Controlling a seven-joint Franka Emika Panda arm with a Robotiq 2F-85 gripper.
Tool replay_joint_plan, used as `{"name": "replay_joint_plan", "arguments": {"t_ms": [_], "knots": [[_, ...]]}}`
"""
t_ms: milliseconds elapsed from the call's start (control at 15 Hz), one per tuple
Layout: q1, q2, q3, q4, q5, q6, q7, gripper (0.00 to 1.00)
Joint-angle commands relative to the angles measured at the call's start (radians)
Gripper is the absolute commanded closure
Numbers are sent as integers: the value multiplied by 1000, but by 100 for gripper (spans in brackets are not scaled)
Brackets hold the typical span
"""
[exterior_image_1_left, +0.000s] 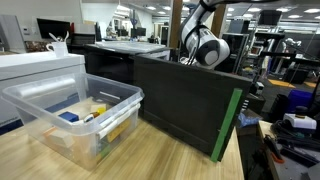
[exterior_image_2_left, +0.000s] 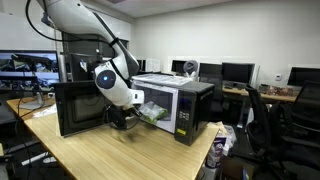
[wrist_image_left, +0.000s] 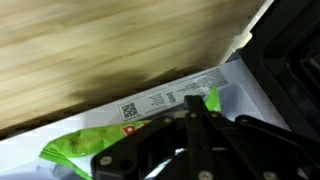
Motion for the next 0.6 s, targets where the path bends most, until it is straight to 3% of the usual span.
{"name": "replay_joint_plan", "arguments": {"t_ms": [0, 533], "knots": [[-6, -129, -13, -120, 80, -1, -125, 100], [-73, -447, -26, -336, 104, -2, -354, 100]]}}
